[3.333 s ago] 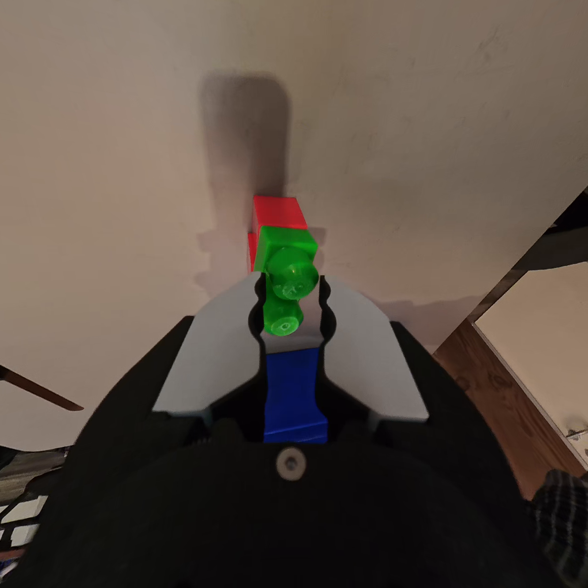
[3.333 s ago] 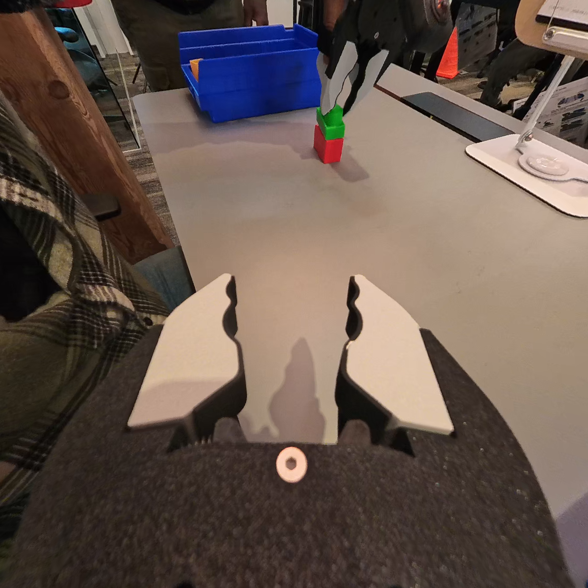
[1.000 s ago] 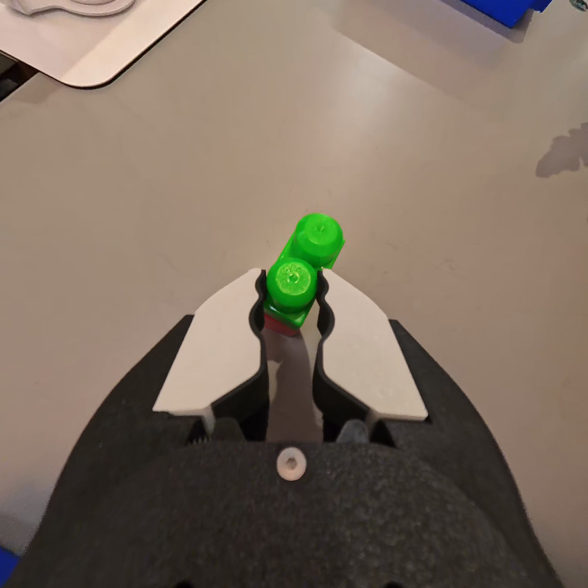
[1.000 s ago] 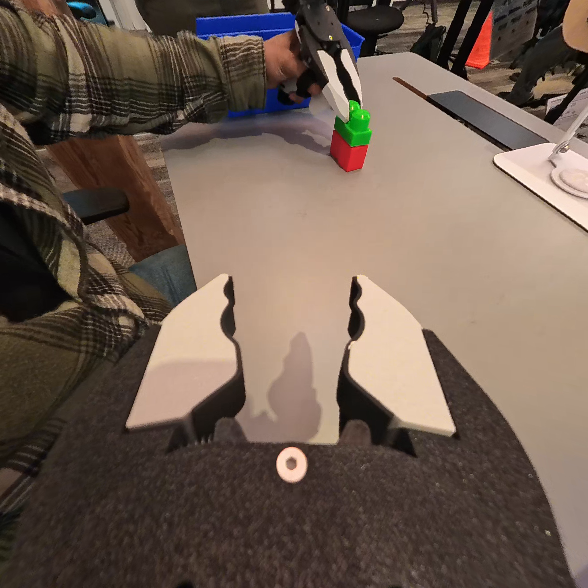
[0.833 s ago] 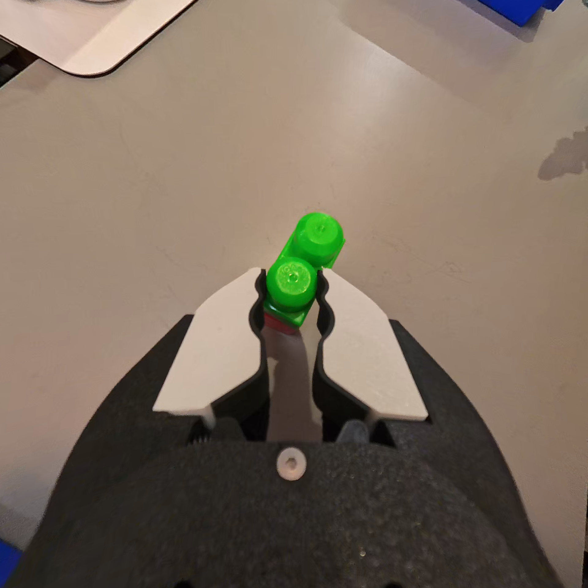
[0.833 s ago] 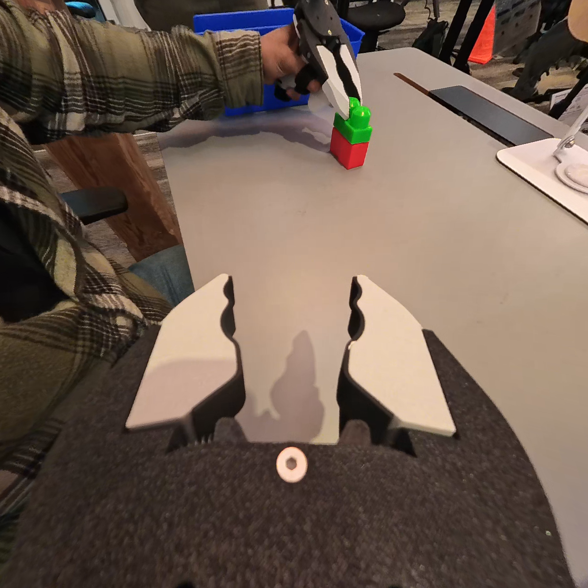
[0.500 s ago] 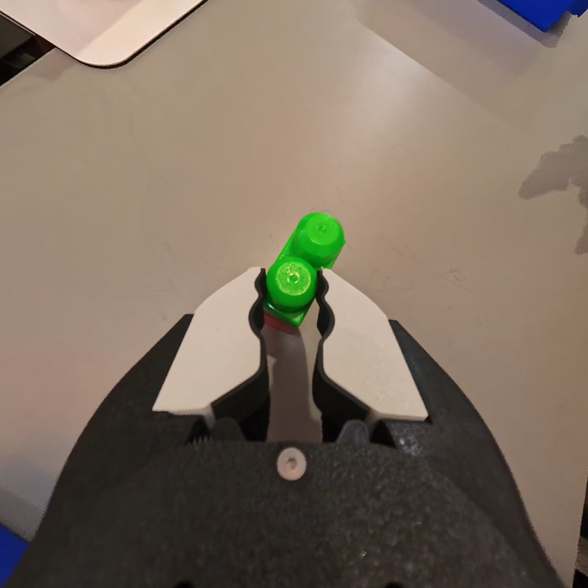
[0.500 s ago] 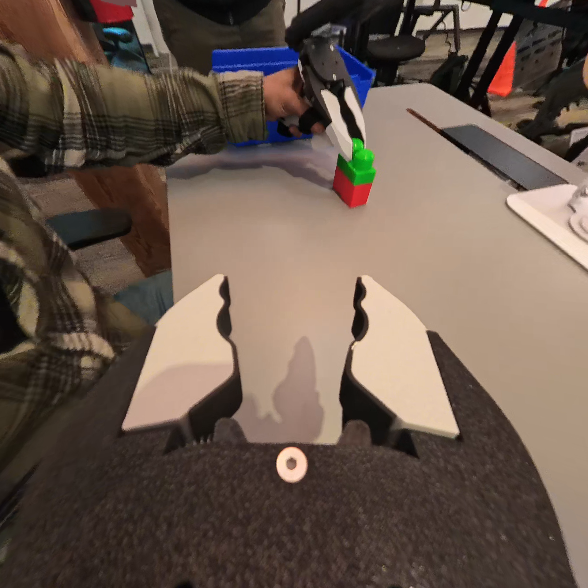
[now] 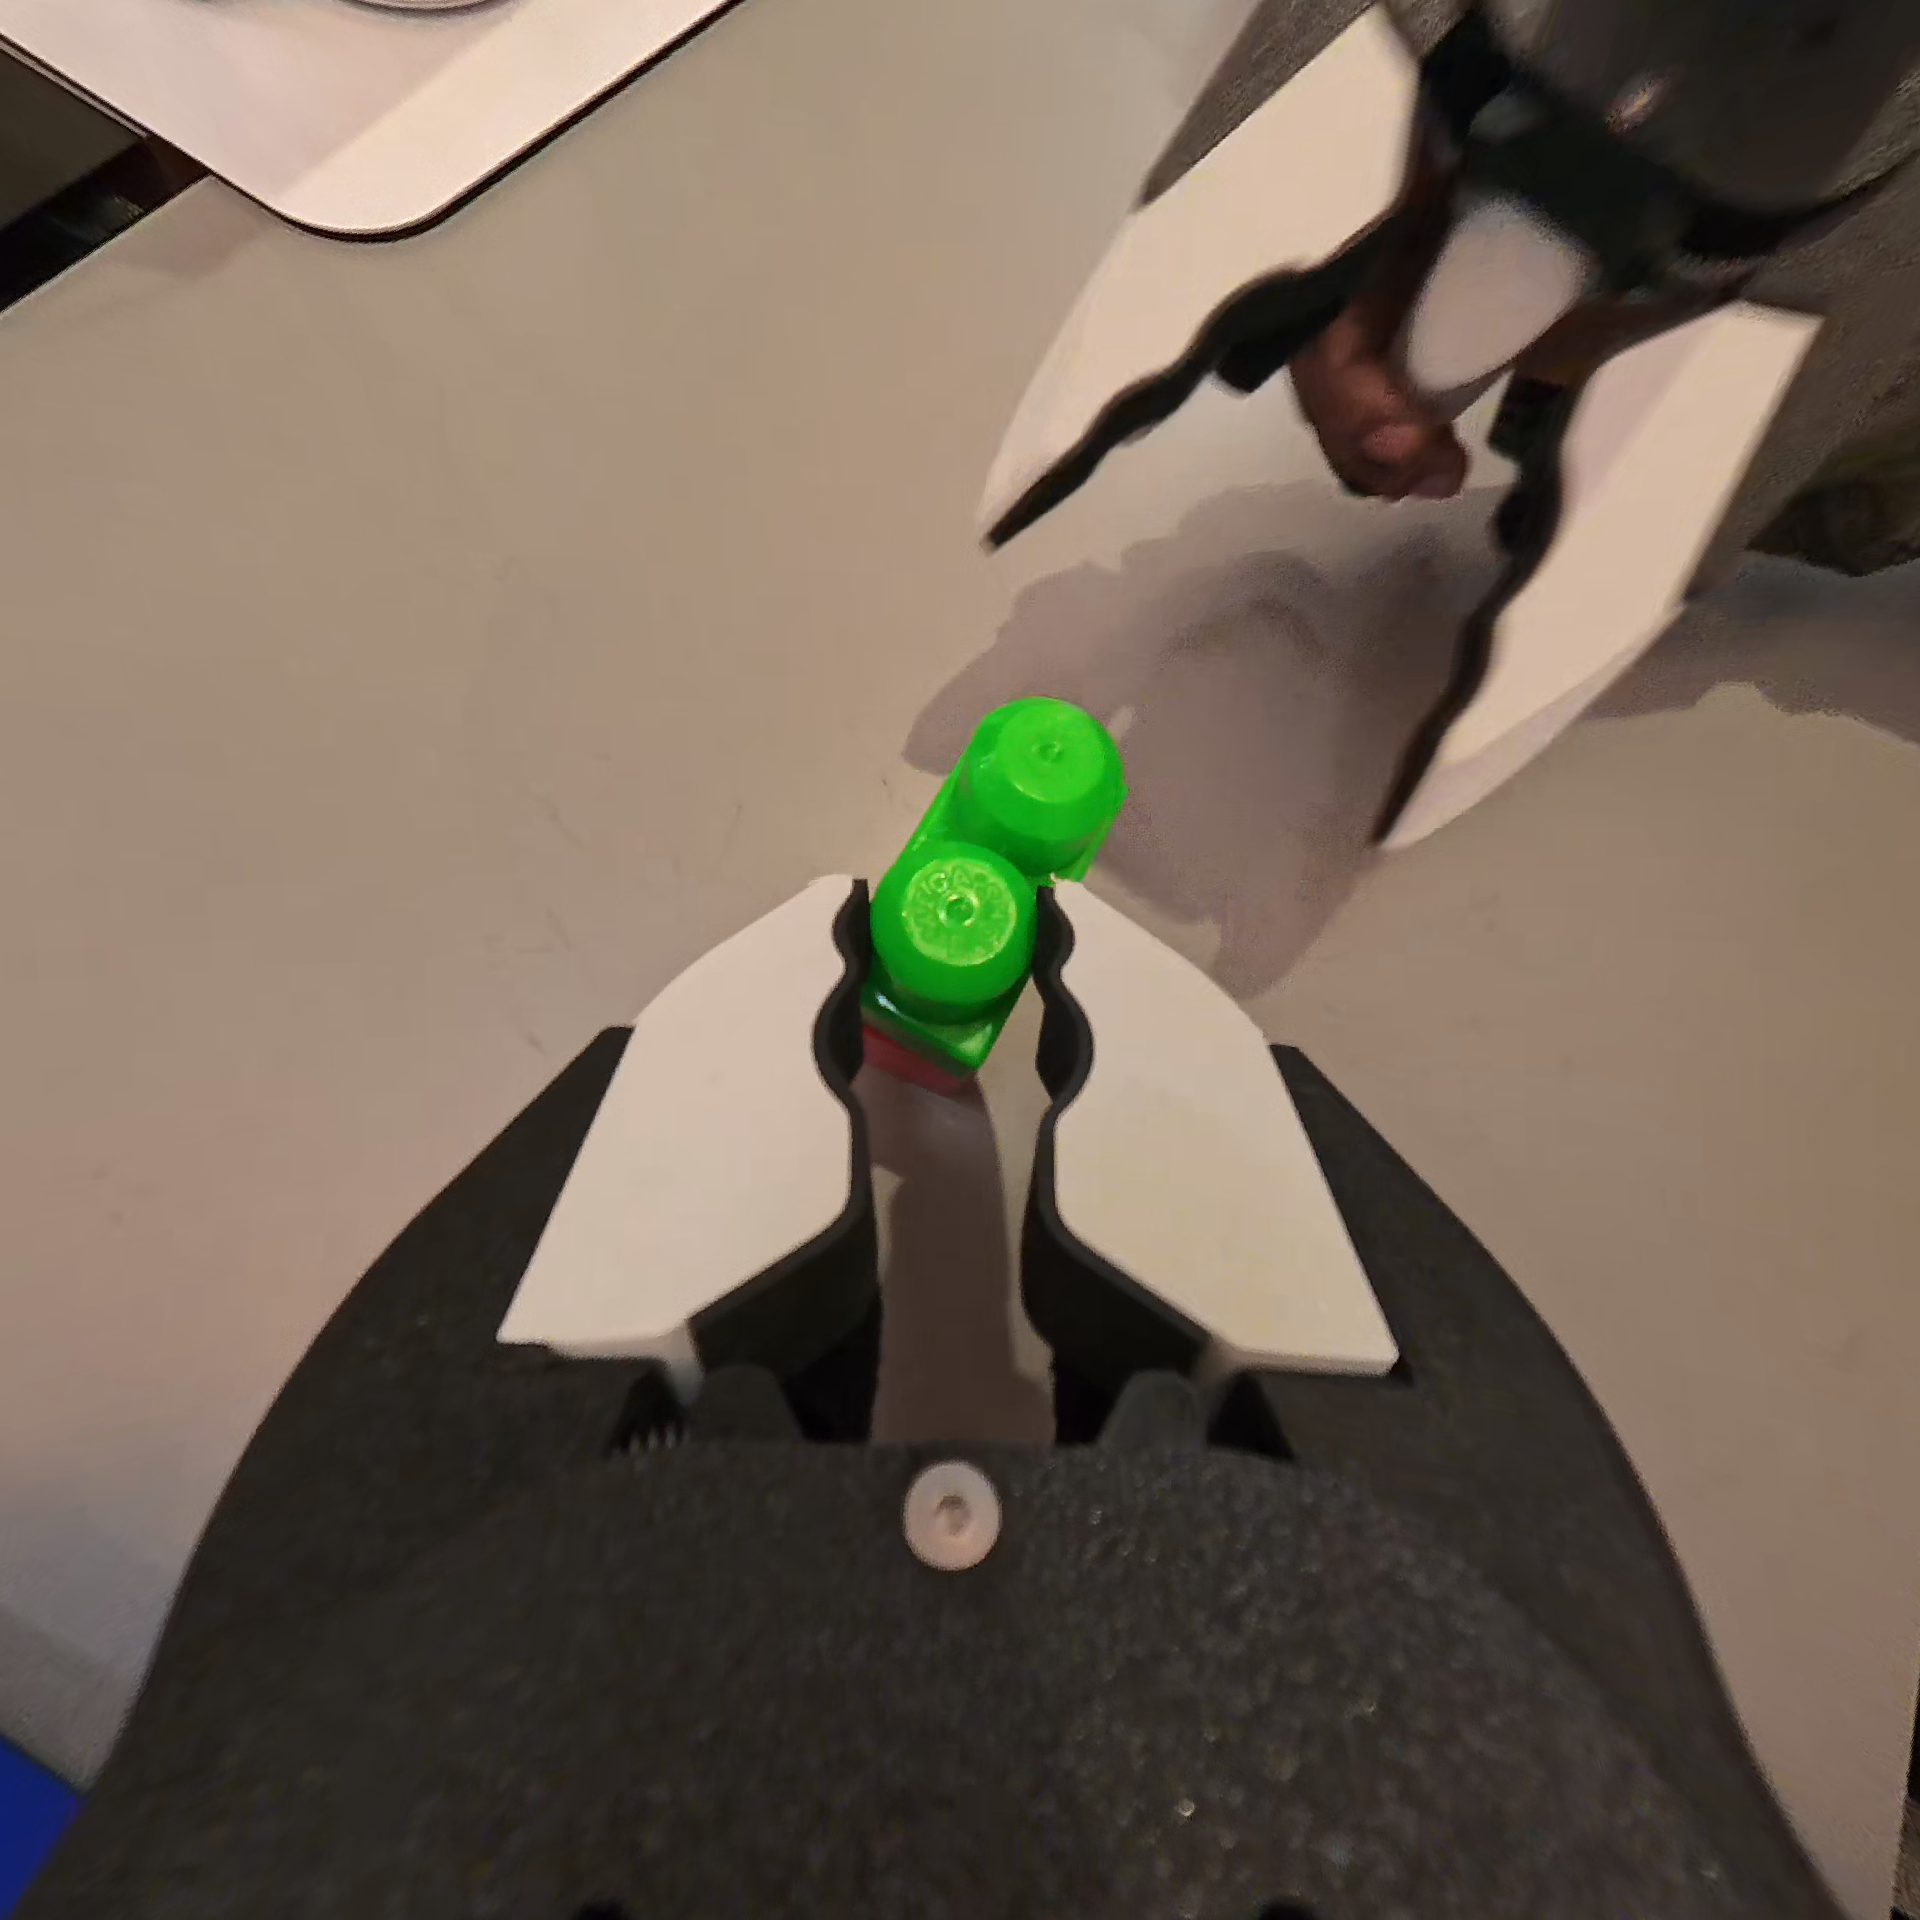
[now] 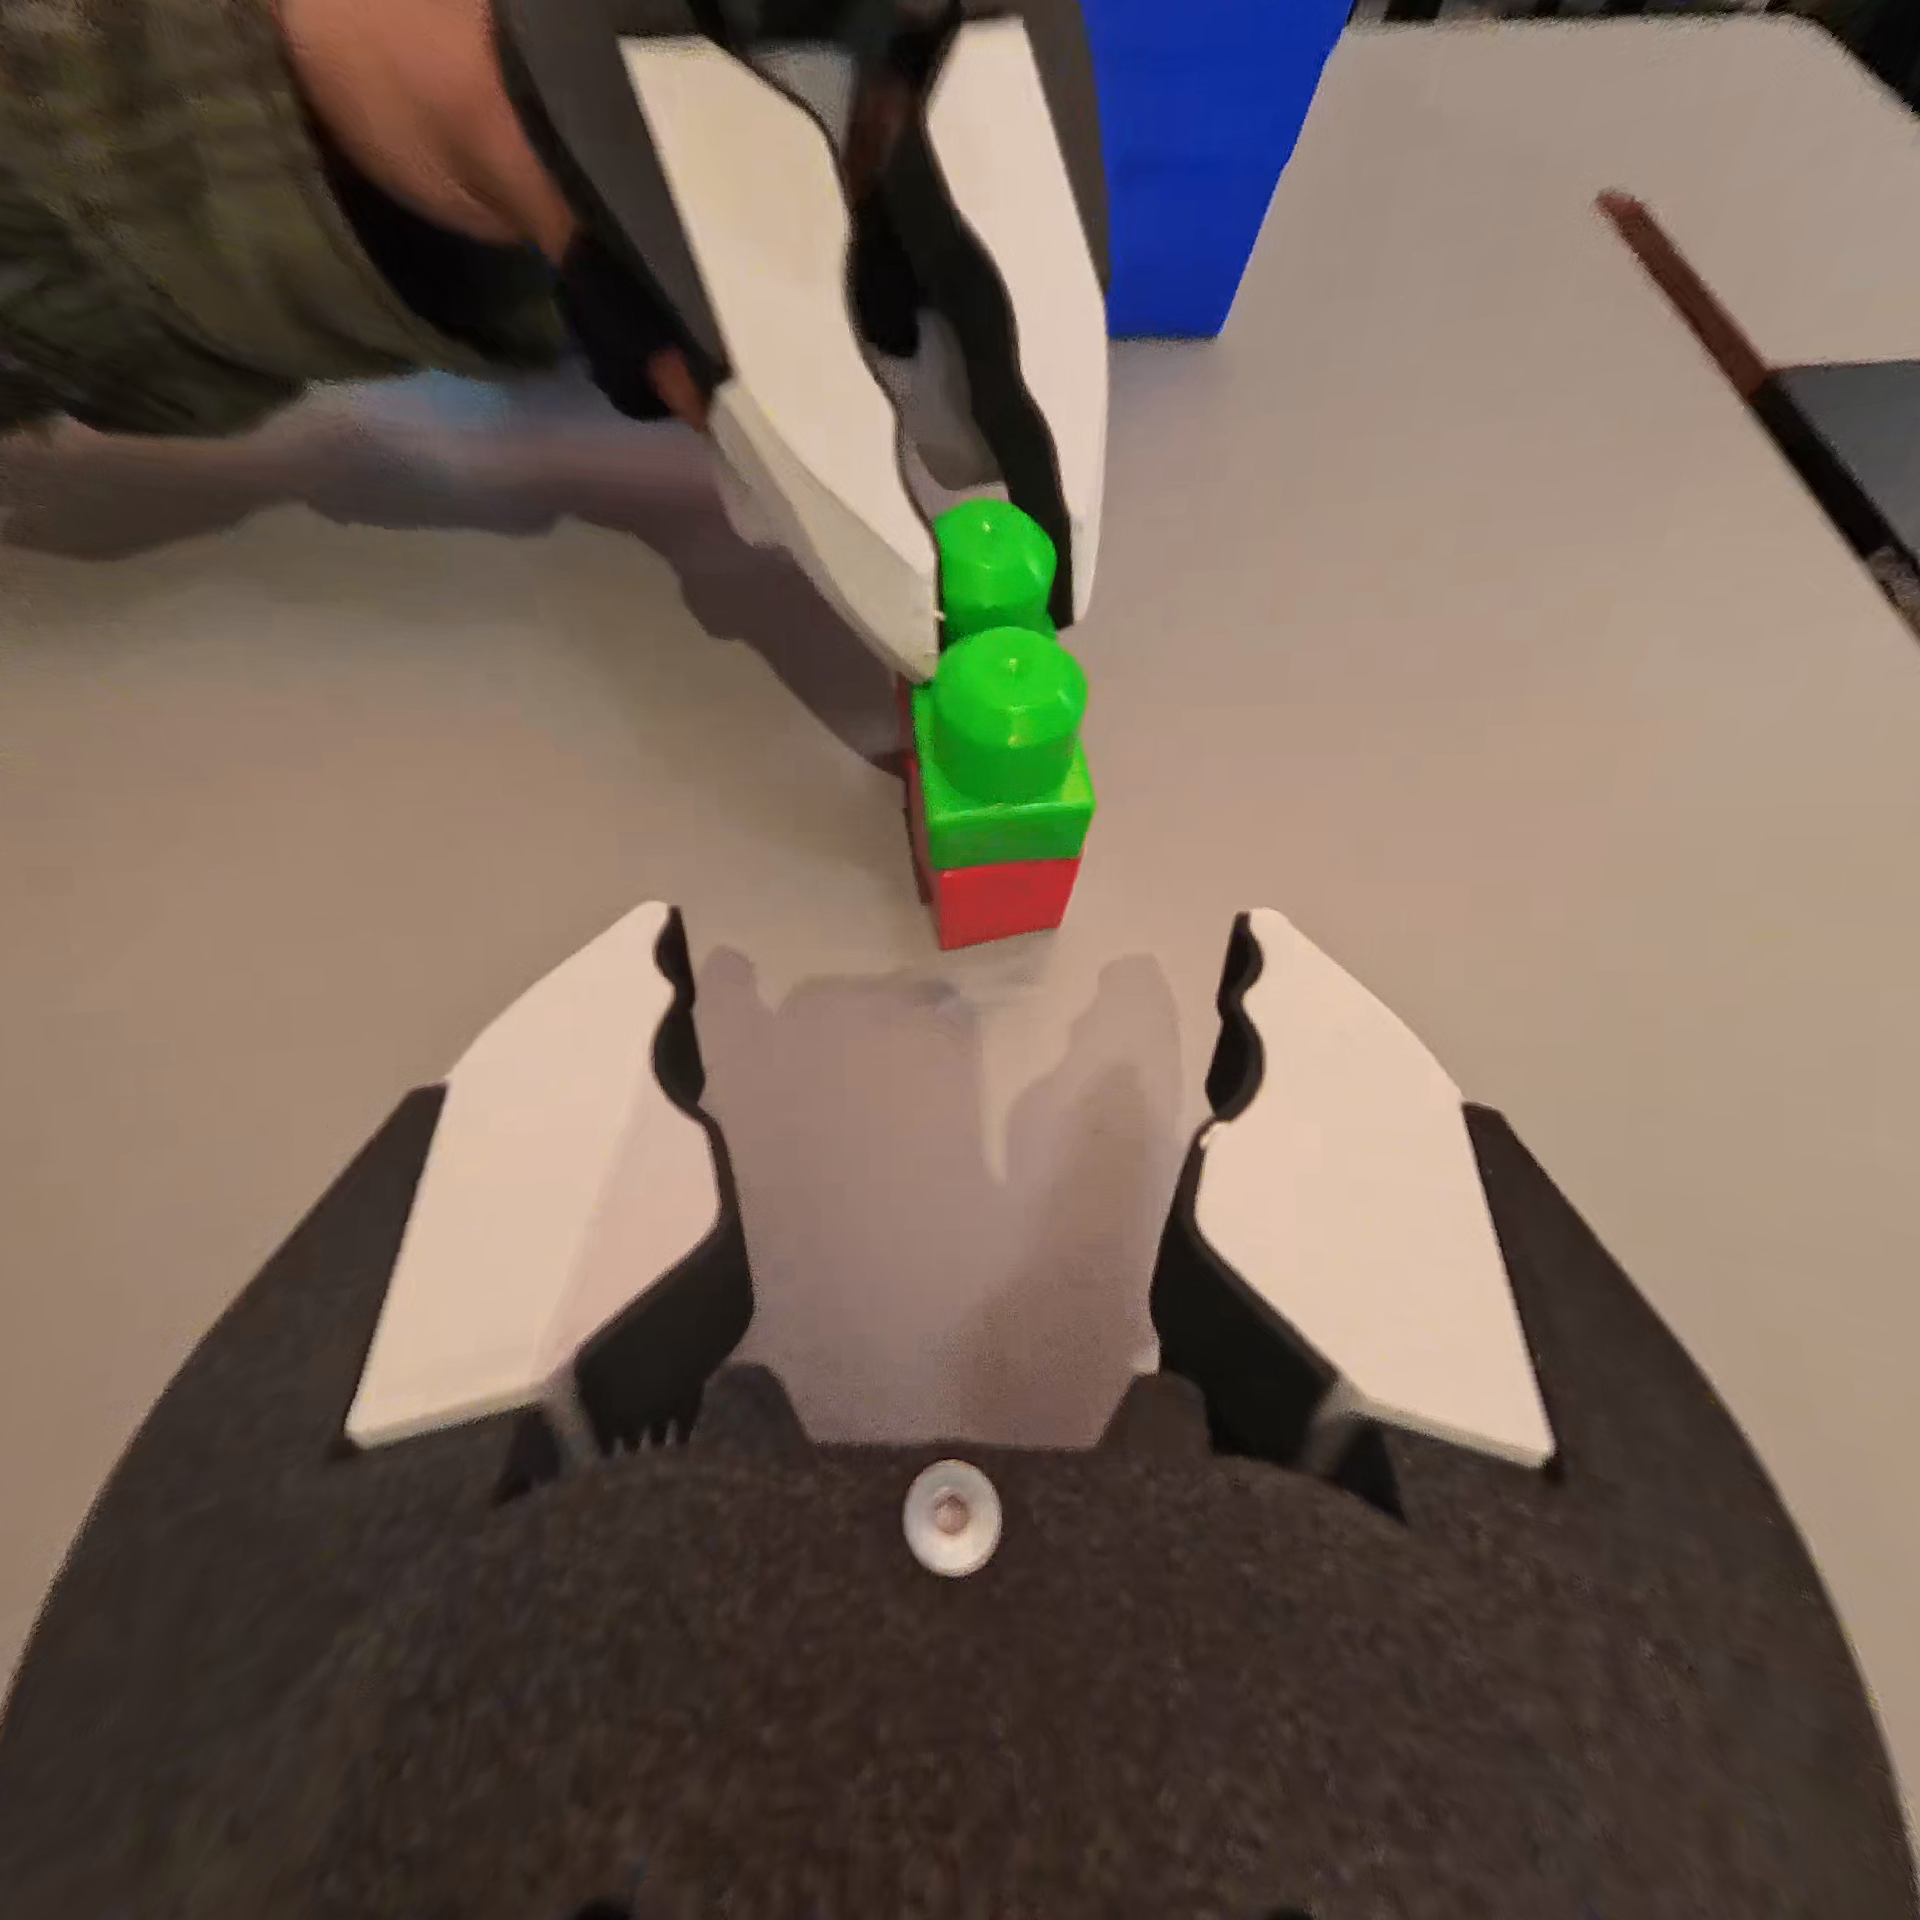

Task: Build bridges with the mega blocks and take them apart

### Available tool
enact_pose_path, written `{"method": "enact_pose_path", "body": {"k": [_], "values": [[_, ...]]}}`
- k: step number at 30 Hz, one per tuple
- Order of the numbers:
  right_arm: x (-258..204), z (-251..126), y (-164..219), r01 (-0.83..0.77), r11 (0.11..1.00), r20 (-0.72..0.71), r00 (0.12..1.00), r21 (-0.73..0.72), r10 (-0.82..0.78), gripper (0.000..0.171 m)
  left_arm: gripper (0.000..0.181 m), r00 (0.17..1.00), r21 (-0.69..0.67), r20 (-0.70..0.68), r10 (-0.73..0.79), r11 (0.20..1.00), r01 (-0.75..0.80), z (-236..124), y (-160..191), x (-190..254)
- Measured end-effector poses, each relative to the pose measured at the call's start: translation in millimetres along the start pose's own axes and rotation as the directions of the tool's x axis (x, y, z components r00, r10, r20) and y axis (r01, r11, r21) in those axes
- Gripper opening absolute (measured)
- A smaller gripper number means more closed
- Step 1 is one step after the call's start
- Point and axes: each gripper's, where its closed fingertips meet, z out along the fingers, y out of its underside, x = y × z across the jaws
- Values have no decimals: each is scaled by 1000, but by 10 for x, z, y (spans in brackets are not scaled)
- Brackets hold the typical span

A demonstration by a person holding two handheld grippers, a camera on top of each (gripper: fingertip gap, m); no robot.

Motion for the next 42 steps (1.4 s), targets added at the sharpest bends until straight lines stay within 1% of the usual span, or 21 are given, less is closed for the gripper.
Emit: {"method": "enact_pose_path", "body": {"k": [3, 6, 9, 16, 19, 23, 27, 28, 29, 30, 32, 34, 36, 38, 42], "values": [[41, 260, 32, 9, 998, 26, 1000, -58, -8, 91, 31, 1000, 11, -2, -1, 1000, 1, 2, -2, 0], [51, 416, 36, 14, 996, 46, 999, -84, -10, 86, 31, 1000, 22, -7, 0, 1000, 0, 4, -4, 0], [44, 507, 29, 22, 995, 68, 998, -93, -15, 73, 31, 1000, 24, -13, 2, 1000, -1, 6, -6, 0], [51, 616, 23, 12, 994, 100, 995, -112, -1, 51, 31, 1000, 32, -24, -1, 1000, 2, 11, -9, -1], [33, 653, 62, 24, 989, 108, 994, -146, -8, 44, 31, 1000, 43, -25, -2, 999, 3, 13, -12, -1], [45, 655, 66, 68, 986, 79, 995, -150, -56, 41, 31, 999, 62, -33, -13, 998, 15, 18, -22, -2], [7, 647, 67, 56, 986, 92, 995, -157, -42, 40, 31, 999, 79, -43, -8, 997, 12, 7, -36, 12], [-6, 627, 74, 56, 985, 97, 995, -162, -40, 40, 32, 999, 78, -49, -12, 997, 16, -3, -45, 38], [-12, 588, 79, 51, 986, 101, 994, -160, -35, 40, 43, 998, 107, -57, -15, 994, 21, -31, -91, 75], [-13, 527, 72, 38, 989, 105, 994, -145, -22, 40, 48, 998, 152, -58, -10, 988, 19, -85, -147, 108], [-25, 343, 28, -1, 995, 132, 991, -97, 14, 40, 54, 999, 241, -40, 8, 971, 2, -227, -230, 159], [-54, 117, -41, -27, 999, 168, 985, -43, 34, 40, 53, 999, 277, -35, 20, 961, -10, -318, -237, 222], [-119, -98, -111, -37, 999, 215, 976, -5, 37, 40, 54, 996, 285, -86, 35, 958, -9, -304, -243, 369], [-163, -268, -173, -29, 999, 228, 973, 16, 24, 40, 58, 991, 262, -124, 49, 965, -15, -219, -274, 520], [-307, -501, -241, -5, 1000, 268, 963, 13, 1, 40, 61, 982, 219, -135, 134, 970, -102, -33, -415, 796]]}}
